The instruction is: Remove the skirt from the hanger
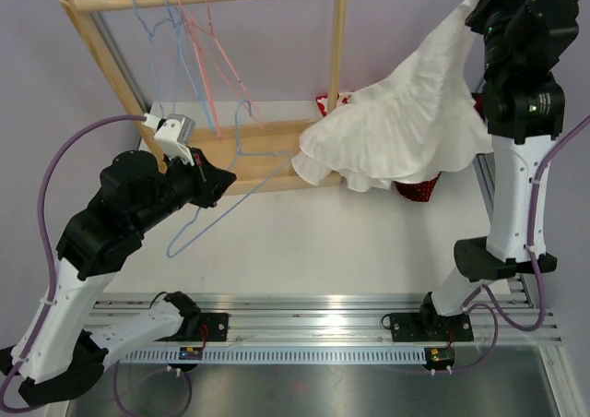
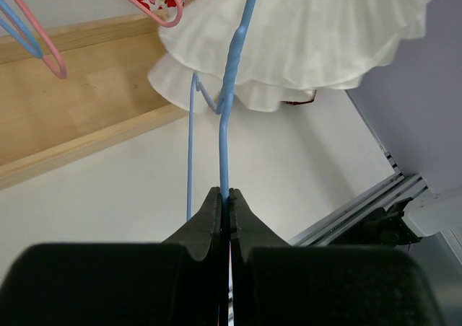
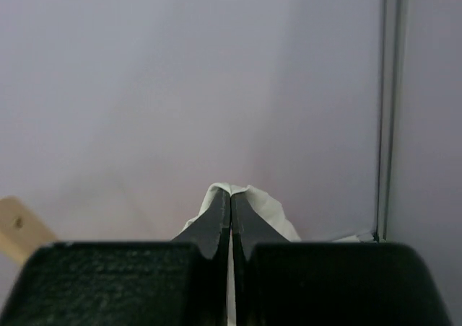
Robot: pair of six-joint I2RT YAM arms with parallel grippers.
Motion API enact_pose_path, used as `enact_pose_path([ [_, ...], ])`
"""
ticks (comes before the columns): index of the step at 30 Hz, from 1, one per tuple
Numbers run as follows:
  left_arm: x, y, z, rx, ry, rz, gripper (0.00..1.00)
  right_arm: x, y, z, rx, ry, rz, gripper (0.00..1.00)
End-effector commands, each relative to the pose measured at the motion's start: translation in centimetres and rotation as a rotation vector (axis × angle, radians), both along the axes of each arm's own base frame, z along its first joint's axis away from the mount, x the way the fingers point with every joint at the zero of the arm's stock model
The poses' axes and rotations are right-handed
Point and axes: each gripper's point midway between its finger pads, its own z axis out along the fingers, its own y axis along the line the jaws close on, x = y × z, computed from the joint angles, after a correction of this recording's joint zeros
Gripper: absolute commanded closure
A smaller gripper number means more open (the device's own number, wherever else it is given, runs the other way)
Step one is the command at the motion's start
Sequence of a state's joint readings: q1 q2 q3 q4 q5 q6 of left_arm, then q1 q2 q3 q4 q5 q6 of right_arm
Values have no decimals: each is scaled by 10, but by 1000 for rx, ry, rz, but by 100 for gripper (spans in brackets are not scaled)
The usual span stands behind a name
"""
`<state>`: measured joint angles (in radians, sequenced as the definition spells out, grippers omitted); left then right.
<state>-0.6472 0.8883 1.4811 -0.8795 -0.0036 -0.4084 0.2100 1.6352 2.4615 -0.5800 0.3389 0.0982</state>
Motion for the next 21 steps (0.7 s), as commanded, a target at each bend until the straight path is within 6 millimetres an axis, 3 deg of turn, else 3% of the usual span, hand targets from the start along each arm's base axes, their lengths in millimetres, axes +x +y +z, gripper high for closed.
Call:
enact_pose_path([
  [1,7,-10,14,-16,-61,-34,100,24,-22,13,86,-56,17,100],
  [3,12,-16,11,2,-54,-48,100,30,-32,30,103,-139,0,100],
  [5,17,-20,12,6,-61,-56,100,50,-39,27,120,-163,-14,100],
  [8,23,-24,19,-10,-89,-55,100,95,-44,-2,157,-126,20,100],
  [9,26,-27,21,-14,-94,-56,100,97,-40,4,166,-148,42,100],
  [10,28,-29,27,-29,-112,-57,100,121,-35,-17,188,-109,64,100],
  [14,48,-42,40,-25,-120,-46,100,145,-12,-30,205,-105,196,100],
  [15,51,-41,55,-35,-148,-32,100,156,-11,-48,224,-66,199,100],
  [16,64,-48,49,-8,-127,-16,100,157,-6,-52,228,-55,230,100],
  [17,70,-48,56,-5,-137,1,100,159,3,-57,227,-47,274,100],
  [18,76,-45,72,-15,-166,33,100,170,6,-86,248,20,283,100],
  [20,96,-52,77,4,-169,72,100,179,17,-118,265,95,338,100],
  [21,105,-49,82,14,-177,111,100,186,23,-158,298,193,355,100],
])
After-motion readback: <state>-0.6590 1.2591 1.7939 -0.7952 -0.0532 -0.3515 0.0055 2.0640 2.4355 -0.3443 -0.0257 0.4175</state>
